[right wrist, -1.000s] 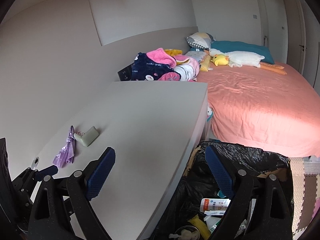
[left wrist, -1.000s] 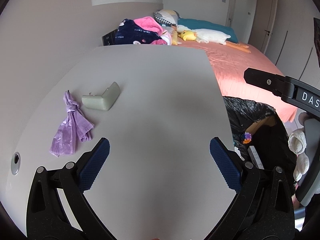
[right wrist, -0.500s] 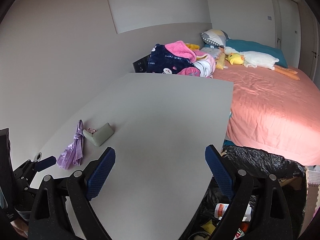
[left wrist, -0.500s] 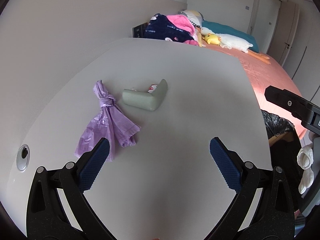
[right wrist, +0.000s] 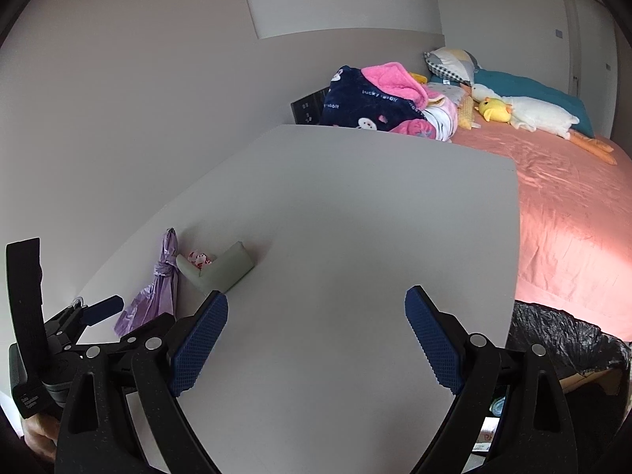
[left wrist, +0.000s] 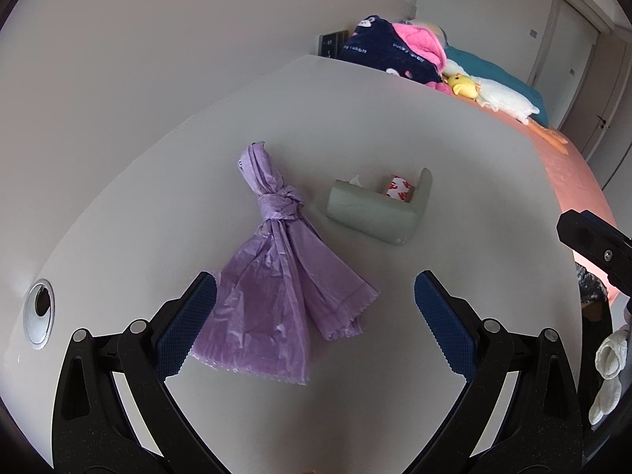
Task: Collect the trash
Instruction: 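Grasp the purple plastic bag with the left gripper while the right grasps the grey tape roll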
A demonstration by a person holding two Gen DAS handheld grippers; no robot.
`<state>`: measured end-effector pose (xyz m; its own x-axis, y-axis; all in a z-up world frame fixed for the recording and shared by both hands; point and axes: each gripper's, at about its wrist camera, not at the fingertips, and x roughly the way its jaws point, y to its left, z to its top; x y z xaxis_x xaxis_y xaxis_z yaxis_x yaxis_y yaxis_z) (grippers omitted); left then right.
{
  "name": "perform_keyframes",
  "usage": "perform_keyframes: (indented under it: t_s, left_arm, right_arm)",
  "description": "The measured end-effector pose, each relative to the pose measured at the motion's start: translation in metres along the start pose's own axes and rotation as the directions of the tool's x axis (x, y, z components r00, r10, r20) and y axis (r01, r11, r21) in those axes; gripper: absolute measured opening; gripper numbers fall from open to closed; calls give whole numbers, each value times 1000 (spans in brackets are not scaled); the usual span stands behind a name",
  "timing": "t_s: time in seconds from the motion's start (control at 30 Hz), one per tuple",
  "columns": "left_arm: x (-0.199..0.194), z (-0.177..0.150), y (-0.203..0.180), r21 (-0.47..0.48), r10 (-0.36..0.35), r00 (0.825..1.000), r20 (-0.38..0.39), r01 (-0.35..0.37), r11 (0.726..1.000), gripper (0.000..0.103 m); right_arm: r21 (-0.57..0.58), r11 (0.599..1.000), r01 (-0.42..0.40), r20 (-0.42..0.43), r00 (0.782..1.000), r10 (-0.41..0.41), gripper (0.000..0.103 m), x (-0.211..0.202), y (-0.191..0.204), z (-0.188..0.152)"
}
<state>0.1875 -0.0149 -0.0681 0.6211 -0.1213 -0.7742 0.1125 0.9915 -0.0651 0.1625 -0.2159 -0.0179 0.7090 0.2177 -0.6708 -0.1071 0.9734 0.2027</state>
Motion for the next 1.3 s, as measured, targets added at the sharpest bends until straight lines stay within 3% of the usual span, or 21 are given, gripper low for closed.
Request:
perform_keyframes:
  t_s: [0.37,0.5,0.57,0.77,0.97,1.3]
  left_arm:
    - [20,4,8,34,62,998,-27,-61,998,95]
    - [22,4,15,24,80,996,-43,-79,997,82]
    - [20,3,18,29,80,996,-33,-79,996,68]
    - [16,2,28,16,78,997,-25,-78,997,50]
    - [14,3,39,-38,39,999,-21,-40,998,43]
    - [12,0,39,-33,32,999,-30,-33,999,42]
  right_arm:
    - [-41,998,-42,-42,998,40,91,38,29,6]
    - [-55,997,-50,-51,998,47,91,47,37,9]
    - [-62,997,-53,-55,997,50,91,52,42,11]
    - [-121,991,-58,-75,996,49,91,68,60,12]
    - [-197,979,-53,-112,993,32,88,85,81,10]
    - [-206,976,-68,-94,994,49,78,86,93,17]
